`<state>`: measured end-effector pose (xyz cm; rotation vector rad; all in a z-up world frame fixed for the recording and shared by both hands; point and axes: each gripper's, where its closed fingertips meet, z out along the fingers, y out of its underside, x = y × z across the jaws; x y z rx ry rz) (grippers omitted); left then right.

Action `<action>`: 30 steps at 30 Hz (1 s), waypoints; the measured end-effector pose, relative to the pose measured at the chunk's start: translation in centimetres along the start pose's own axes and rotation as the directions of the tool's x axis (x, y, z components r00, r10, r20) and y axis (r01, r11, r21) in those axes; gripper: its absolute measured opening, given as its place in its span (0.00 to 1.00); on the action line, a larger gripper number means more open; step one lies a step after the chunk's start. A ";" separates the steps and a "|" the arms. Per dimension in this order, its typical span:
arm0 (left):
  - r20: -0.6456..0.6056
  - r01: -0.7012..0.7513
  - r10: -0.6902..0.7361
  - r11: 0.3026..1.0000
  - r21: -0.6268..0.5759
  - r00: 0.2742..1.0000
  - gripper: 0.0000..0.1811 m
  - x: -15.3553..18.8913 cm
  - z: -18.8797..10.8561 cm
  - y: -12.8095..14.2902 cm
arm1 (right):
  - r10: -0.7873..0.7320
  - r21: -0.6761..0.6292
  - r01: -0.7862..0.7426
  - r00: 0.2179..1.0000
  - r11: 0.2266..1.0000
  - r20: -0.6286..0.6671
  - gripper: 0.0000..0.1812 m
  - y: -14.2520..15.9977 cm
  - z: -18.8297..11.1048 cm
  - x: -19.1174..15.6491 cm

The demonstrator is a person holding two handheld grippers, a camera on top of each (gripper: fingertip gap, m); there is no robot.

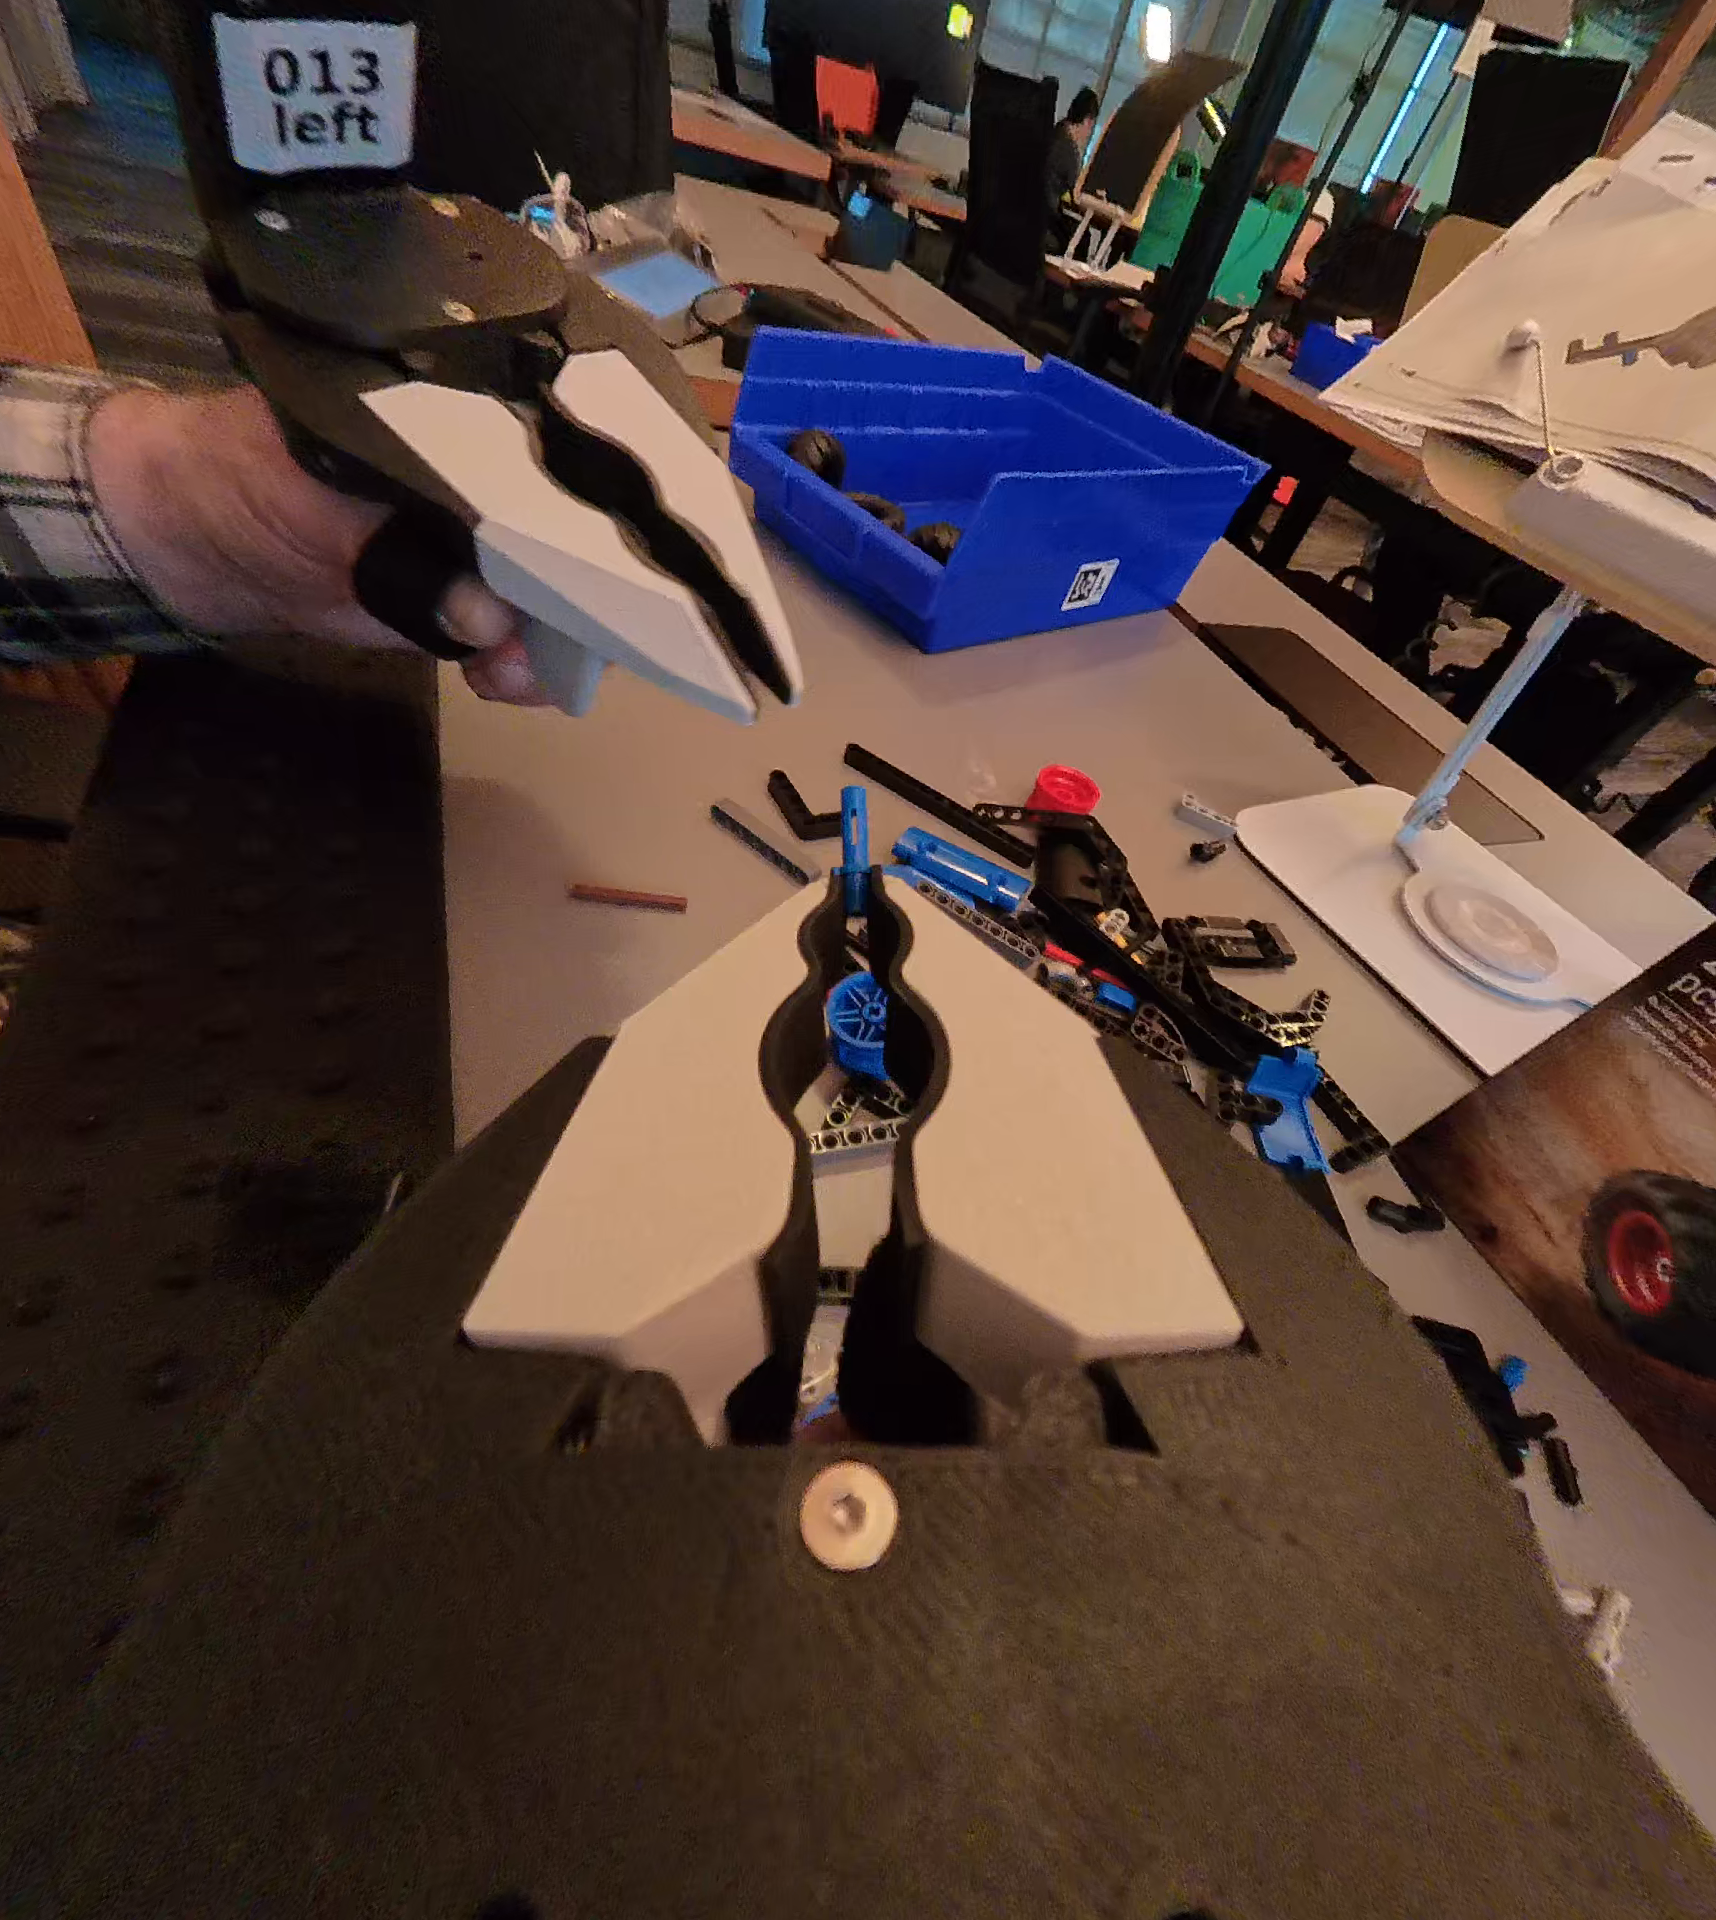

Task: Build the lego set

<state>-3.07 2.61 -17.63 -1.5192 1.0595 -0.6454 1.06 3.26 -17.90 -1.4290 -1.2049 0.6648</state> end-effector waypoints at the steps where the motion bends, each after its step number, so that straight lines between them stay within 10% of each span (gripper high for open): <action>1: -0.034 0.000 -0.001 0.999 -0.037 0.999 0.05 0.8 0.0 0.6 | 0.004 -0.014 -0.004 1.000 1.000 -0.005 0.01 0.3 0.0 0.2; 14: -0.389 -0.284 0.152 0.908 -0.309 0.908 0.20 14.8 2.4 5.8 | 0.030 -0.079 -0.034 0.998 0.996 -0.054 0.01 1.9 0.0 1.7; 30: -0.420 -0.488 0.325 0.790 -0.373 0.847 0.08 8.2 2.0 7.1 | 0.000 -0.101 -0.004 0.999 0.995 -0.040 0.01 2.2 -0.2 1.3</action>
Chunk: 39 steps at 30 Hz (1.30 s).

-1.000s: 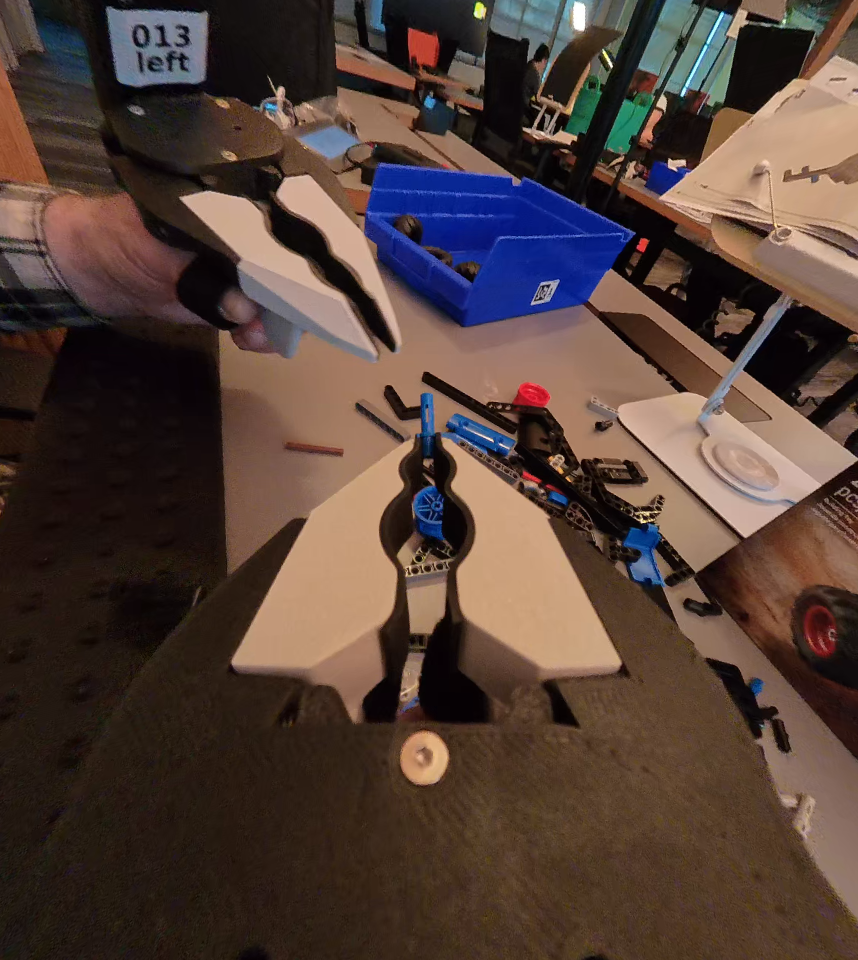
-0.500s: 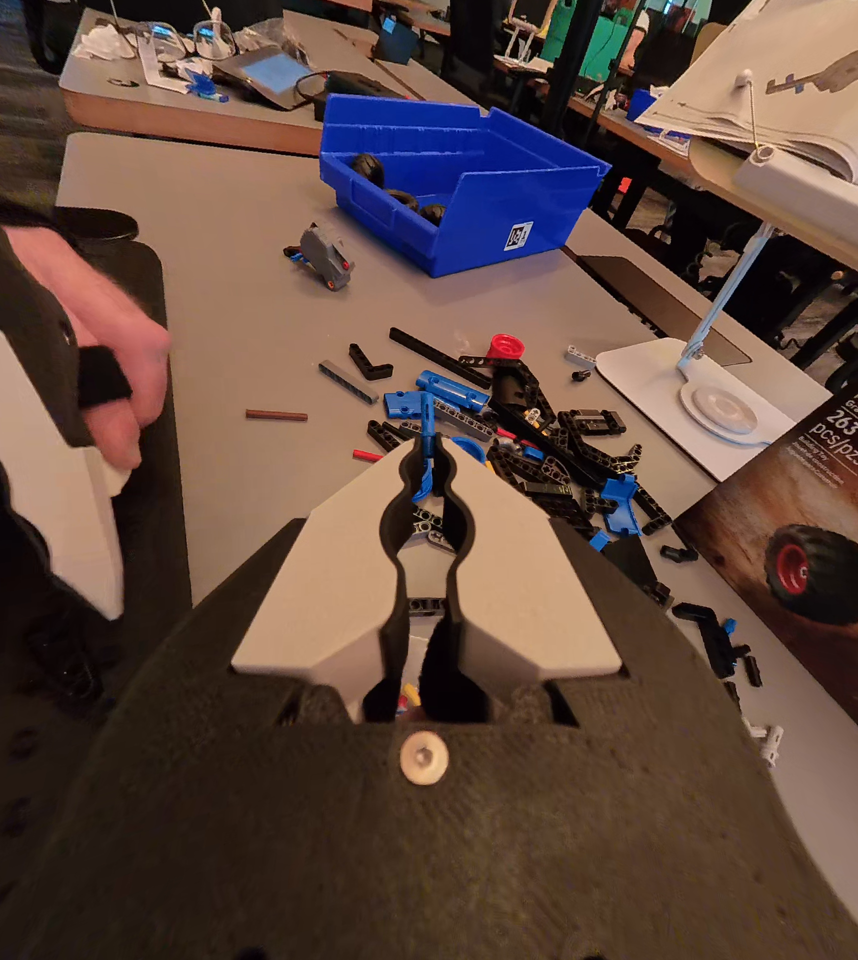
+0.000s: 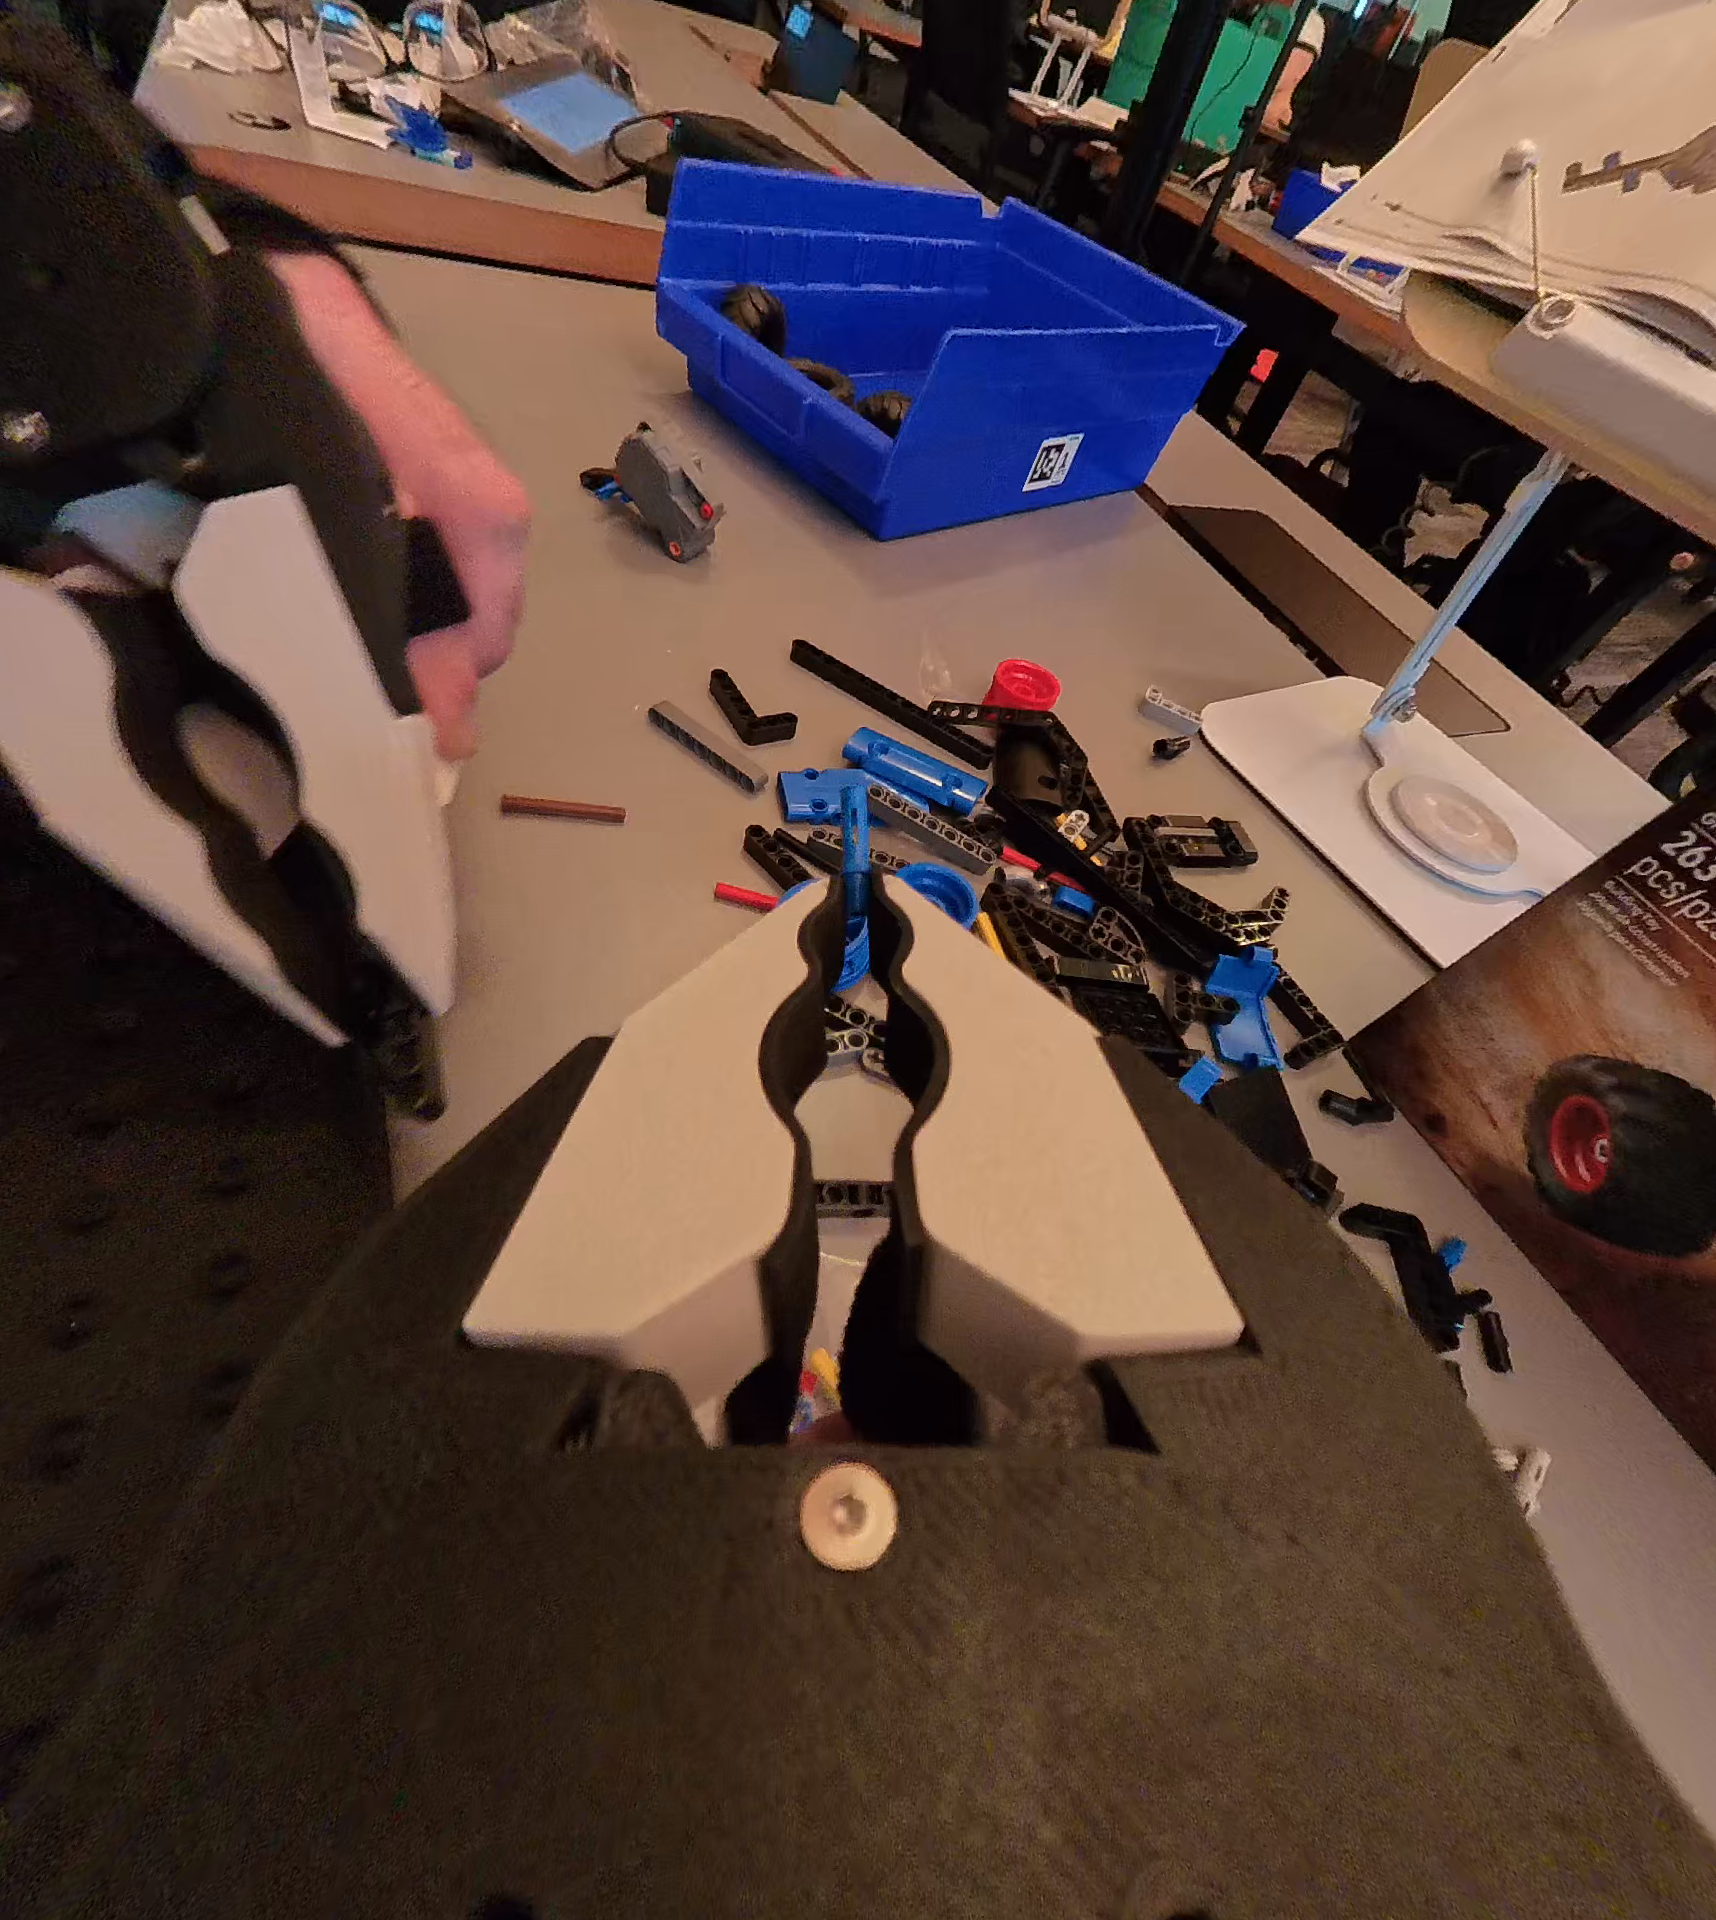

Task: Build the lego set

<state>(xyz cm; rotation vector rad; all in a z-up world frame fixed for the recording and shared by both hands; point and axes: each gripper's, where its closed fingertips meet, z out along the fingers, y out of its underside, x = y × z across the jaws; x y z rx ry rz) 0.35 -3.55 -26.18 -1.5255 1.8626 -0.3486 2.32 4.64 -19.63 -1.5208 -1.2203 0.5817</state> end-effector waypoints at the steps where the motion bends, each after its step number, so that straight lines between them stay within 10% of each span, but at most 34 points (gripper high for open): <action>1: -0.018 -0.017 0.017 1.000 -0.016 1.000 0.08 -0.6 0.1 0.7 | -0.004 -0.010 0.004 1.000 1.000 0.003 0.01 0.2 0.1 0.0; 12: -0.314 -0.198 0.172 0.979 -0.053 0.934 0.08 -1.3 1.3 4.8 | -0.009 -0.068 0.010 1.000 0.998 0.025 0.01 1.6 0.4 -0.1; 24: -0.264 -0.122 0.096 0.989 -0.082 0.960 0.07 -3.0 0.9 4.8 | -0.002 -0.068 0.004 1.000 0.998 0.027 0.01 1.7 0.4 0.0; 39: -0.421 0.381 -0.541 0.830 -0.407 0.728 0.09 -1.8 -0.1 6.1 | -0.038 -0.071 0.040 0.999 0.997 0.035 0.01 1.6 0.5 -0.6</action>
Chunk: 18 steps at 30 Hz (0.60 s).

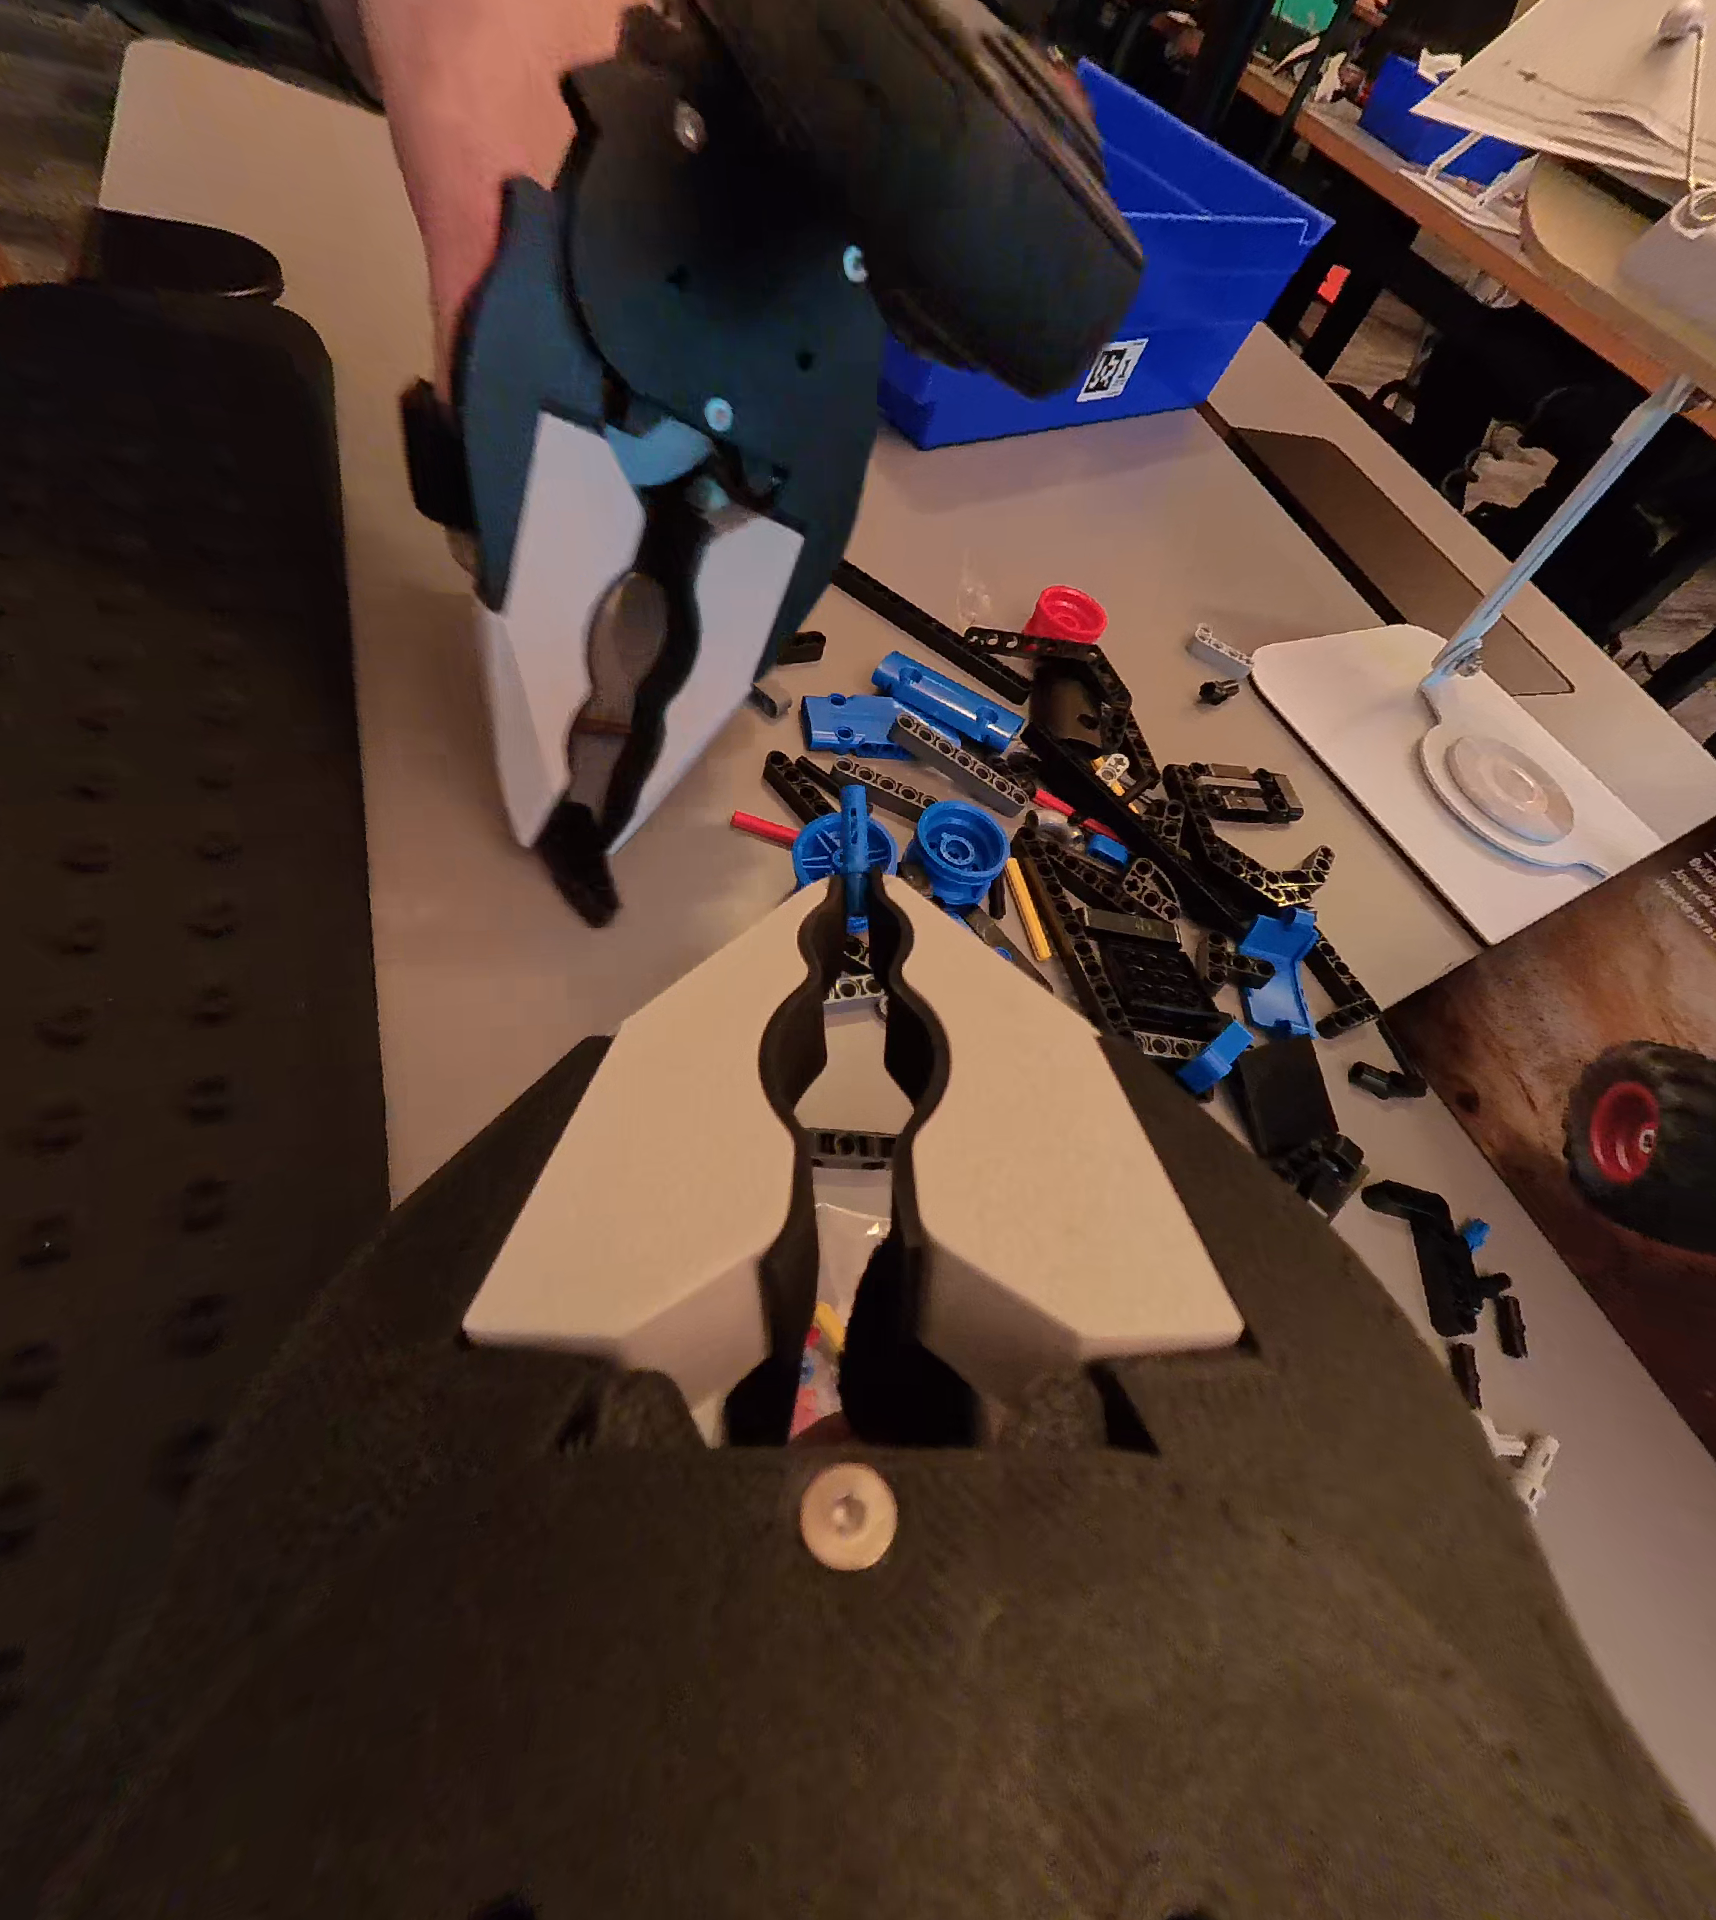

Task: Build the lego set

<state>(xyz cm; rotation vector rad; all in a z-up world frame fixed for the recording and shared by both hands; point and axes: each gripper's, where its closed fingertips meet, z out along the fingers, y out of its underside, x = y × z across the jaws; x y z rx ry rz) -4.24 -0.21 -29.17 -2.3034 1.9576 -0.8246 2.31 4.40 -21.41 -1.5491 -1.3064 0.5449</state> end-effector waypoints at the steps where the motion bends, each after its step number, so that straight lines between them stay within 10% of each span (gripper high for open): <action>1: -0.018 0.030 -0.030 0.999 0.023 0.999 0.14 0.1 -0.1 -0.4 | -0.002 0.000 0.002 1.000 1.000 0.003 0.01 0.0 0.0 -0.1; 4: 0.140 0.001 -0.014 0.996 0.089 0.990 0.26 -2.0 -1.3 -1.4 | -0.004 0.006 0.004 1.000 1.000 0.002 0.01 -0.2 -0.1 -0.1; 11: 0.418 -0.336 0.323 0.941 -0.046 0.849 0.19 0.0 -1.4 0.1 | -0.009 0.020 0.009 1.000 1.000 0.004 0.01 -0.5 -0.3 -0.2; 18: 0.528 -0.339 0.285 0.941 0.005 0.800 0.09 0.4 0.5 -0.2 | -0.015 0.013 0.015 1.000 1.000 -0.001 0.01 -0.5 -0.2 -0.2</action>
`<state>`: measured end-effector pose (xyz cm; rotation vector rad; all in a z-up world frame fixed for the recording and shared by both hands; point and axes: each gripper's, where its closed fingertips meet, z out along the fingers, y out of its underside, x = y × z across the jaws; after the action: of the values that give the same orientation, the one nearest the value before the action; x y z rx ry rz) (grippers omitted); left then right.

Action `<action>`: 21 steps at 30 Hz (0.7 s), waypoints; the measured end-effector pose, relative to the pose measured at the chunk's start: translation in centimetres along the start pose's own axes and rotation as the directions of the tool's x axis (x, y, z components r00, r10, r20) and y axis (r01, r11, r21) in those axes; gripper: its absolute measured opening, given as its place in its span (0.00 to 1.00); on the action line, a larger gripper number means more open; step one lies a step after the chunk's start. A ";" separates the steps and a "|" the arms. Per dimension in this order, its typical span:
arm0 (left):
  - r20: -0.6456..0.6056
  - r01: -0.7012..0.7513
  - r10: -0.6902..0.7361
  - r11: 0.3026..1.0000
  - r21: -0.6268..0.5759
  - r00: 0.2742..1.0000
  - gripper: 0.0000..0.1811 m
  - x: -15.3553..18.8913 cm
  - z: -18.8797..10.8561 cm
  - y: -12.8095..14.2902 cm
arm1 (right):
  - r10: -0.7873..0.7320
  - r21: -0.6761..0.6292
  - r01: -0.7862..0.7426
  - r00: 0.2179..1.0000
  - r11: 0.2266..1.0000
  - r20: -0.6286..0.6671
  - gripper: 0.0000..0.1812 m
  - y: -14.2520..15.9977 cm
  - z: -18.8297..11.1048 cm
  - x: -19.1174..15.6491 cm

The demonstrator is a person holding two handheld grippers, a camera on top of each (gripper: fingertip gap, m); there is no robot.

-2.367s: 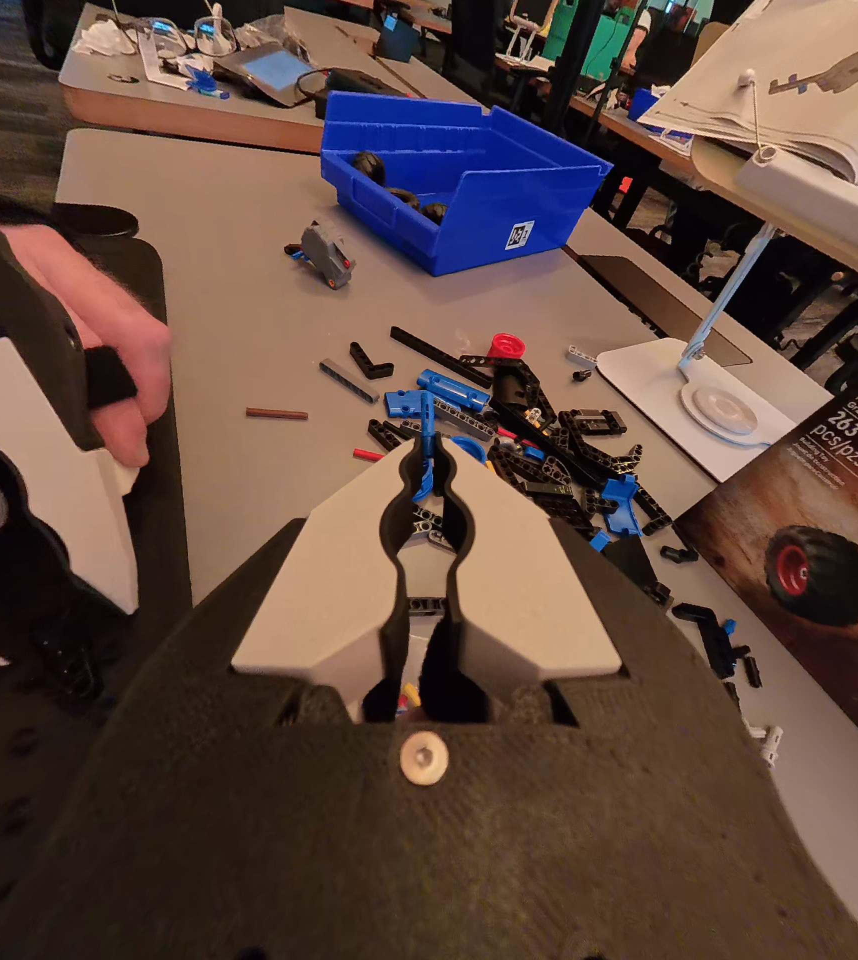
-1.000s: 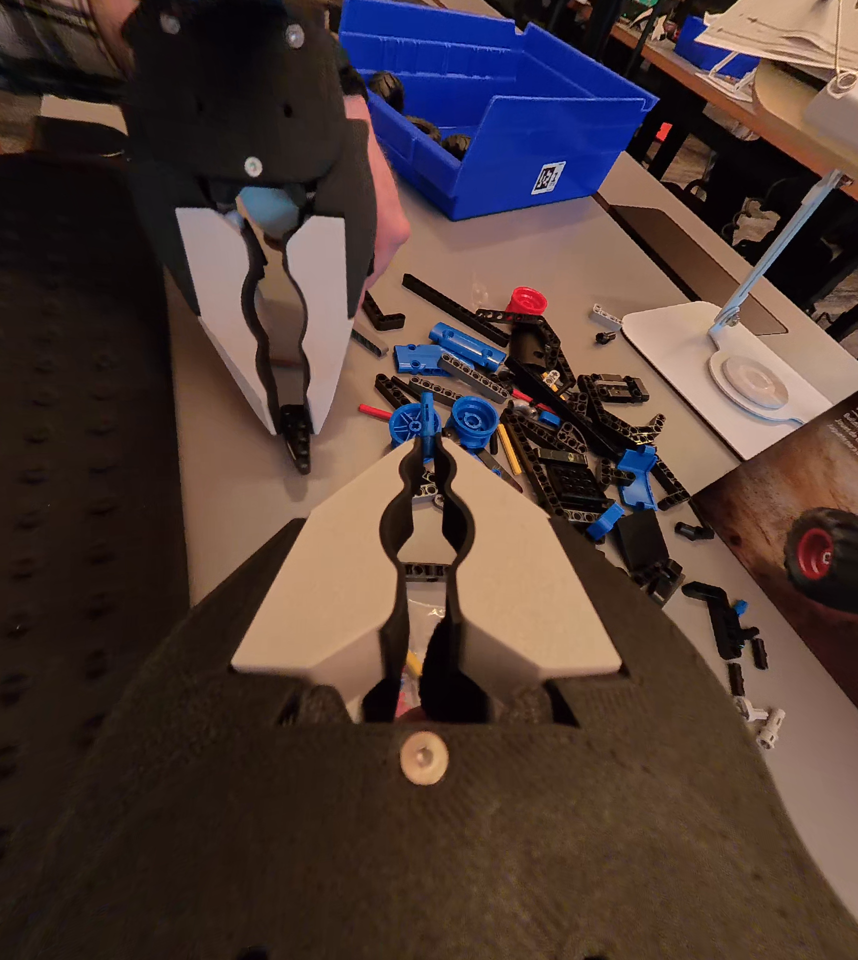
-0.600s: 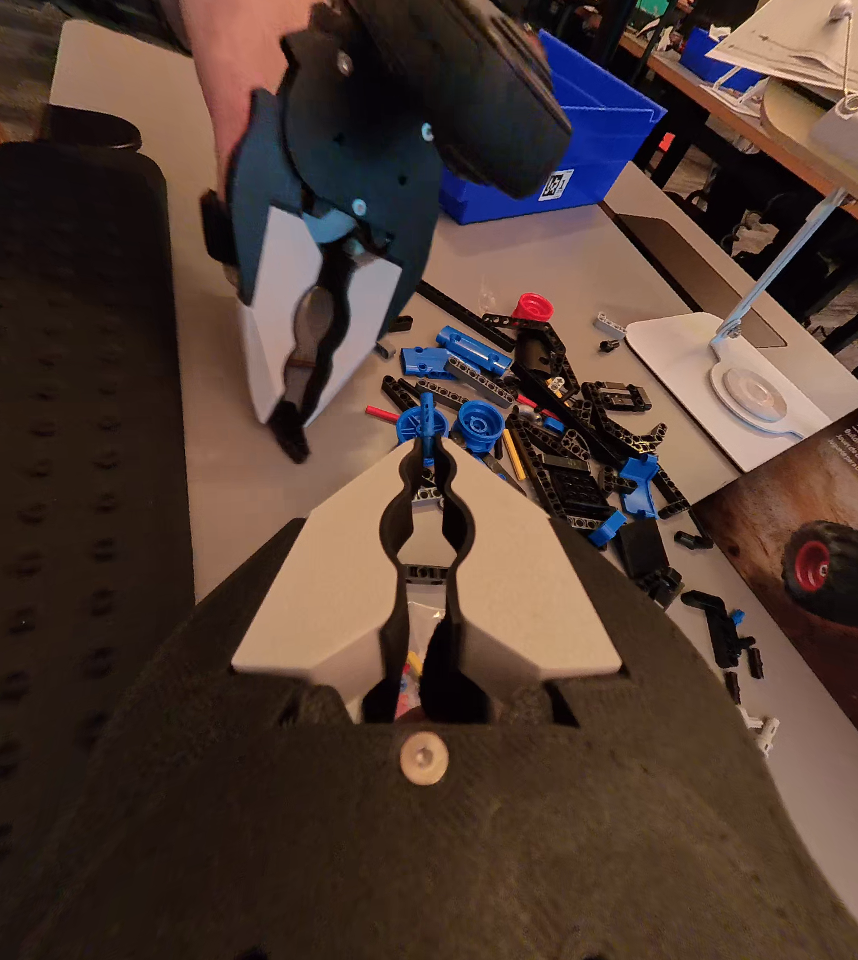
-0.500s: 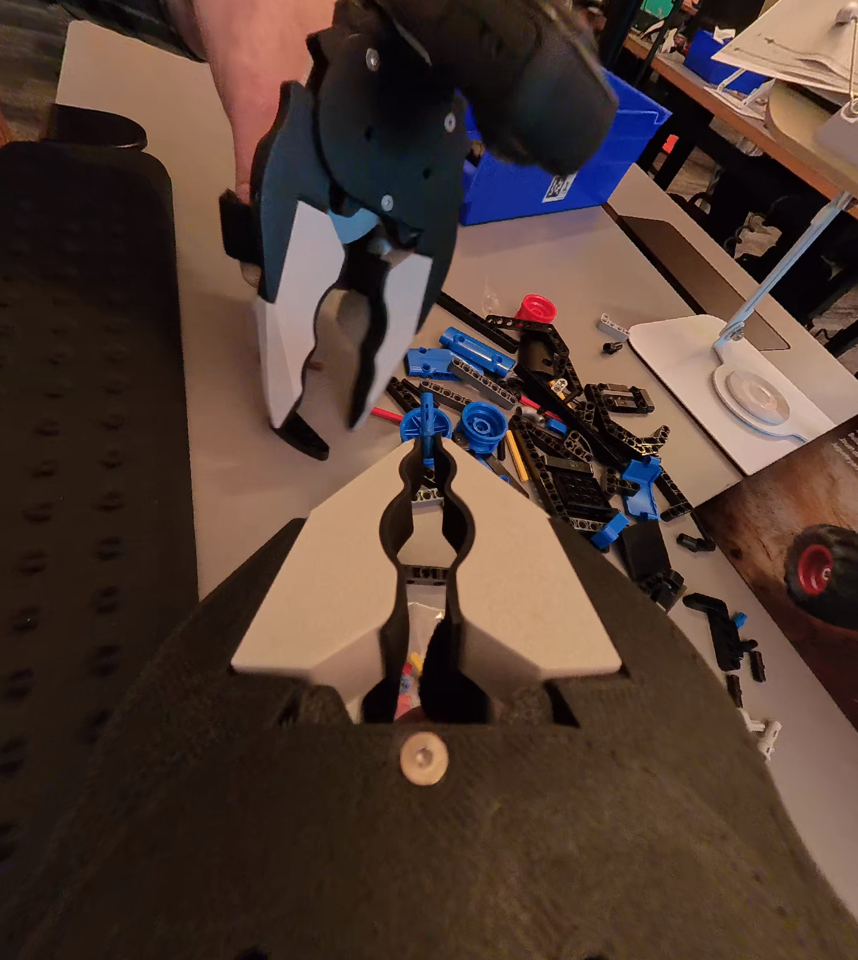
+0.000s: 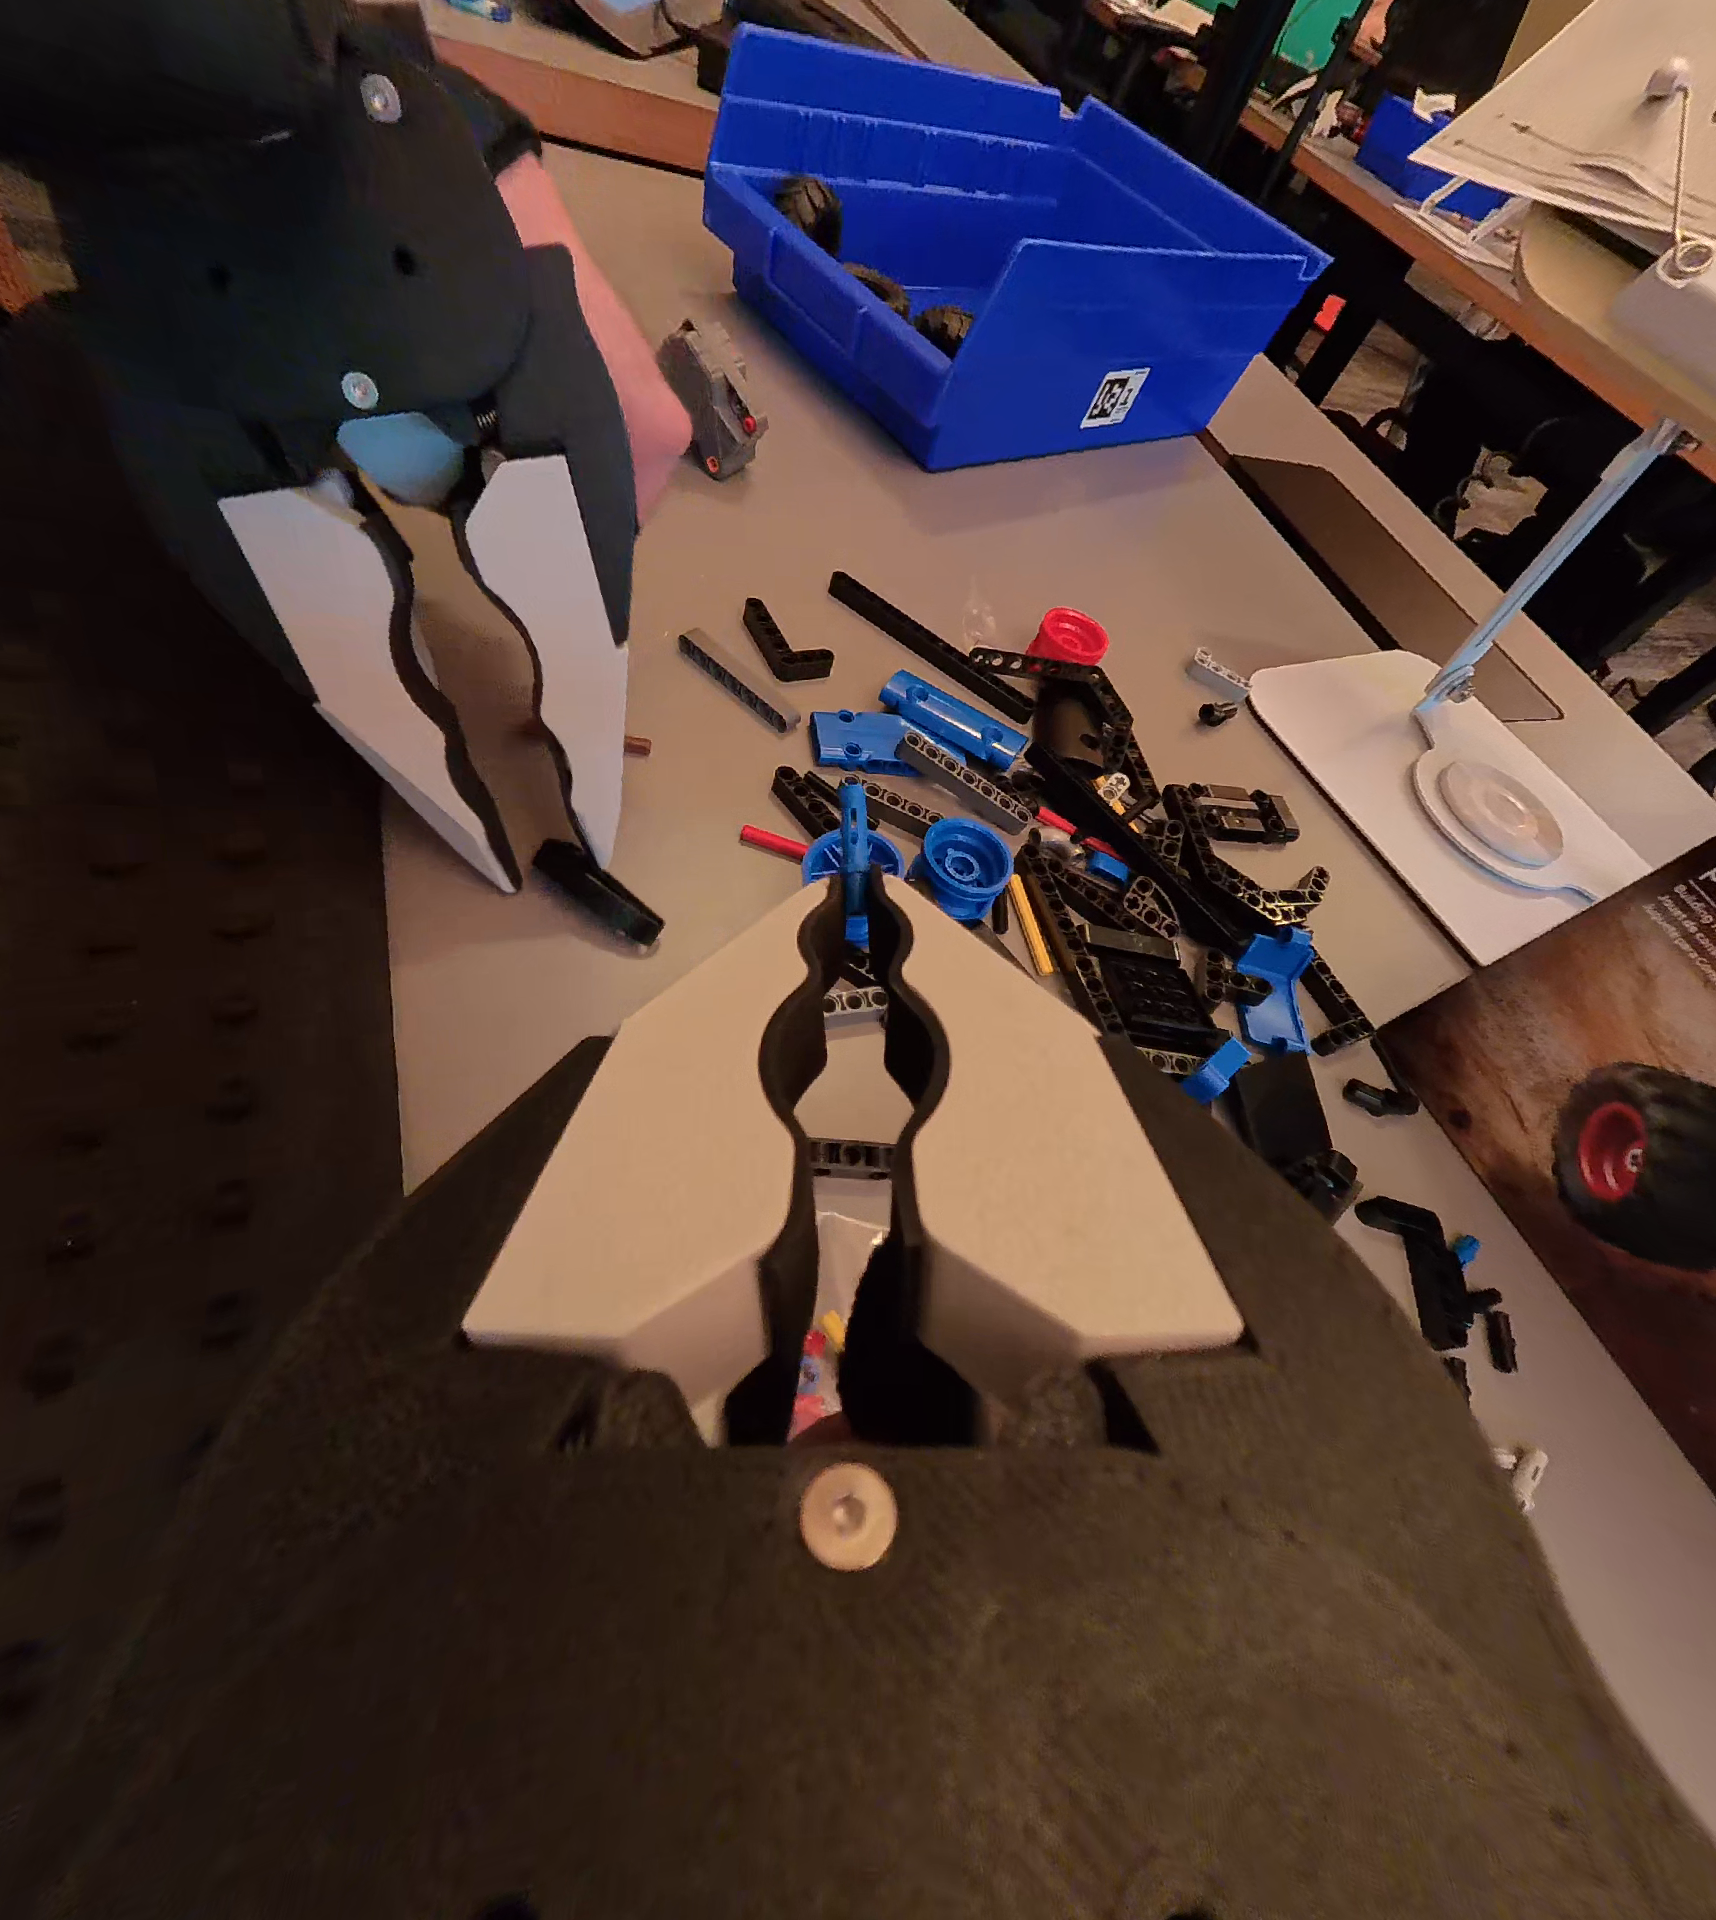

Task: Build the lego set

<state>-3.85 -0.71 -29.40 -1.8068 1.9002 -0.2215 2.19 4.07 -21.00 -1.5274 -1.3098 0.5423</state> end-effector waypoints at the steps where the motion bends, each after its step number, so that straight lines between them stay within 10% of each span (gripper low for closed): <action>1: 0.006 0.015 -0.015 1.000 0.010 1.000 0.07 -0.1 0.1 -0.1 | 0.001 0.000 -0.001 1.000 1.000 -0.001 0.01 0.0 0.0 0.0; 9: 0.064 -0.038 0.037 0.999 0.012 0.997 0.03 -0.7 0.3 -0.1 | 0.001 -0.008 -0.001 1.000 1.000 0.009 0.01 0.2 0.1 -0.1; 15: -0.260 0.139 -0.133 0.990 0.002 0.956 0.03 1.0 -0.2 0.1 | 0.000 -0.027 0.001 0.999 1.000 0.032 0.01 0.6 0.4 -0.6; 21: -0.249 0.198 -0.197 0.980 -0.020 0.948 0.15 -2.3 0.6 0.3 | 0.007 -0.034 -0.006 0.999 0.999 0.037 0.01 0.8 0.4 -0.6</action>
<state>-3.83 1.68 -29.45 -2.0478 1.8756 -0.5475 2.00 3.80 -22.03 -1.5565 -1.3490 0.5574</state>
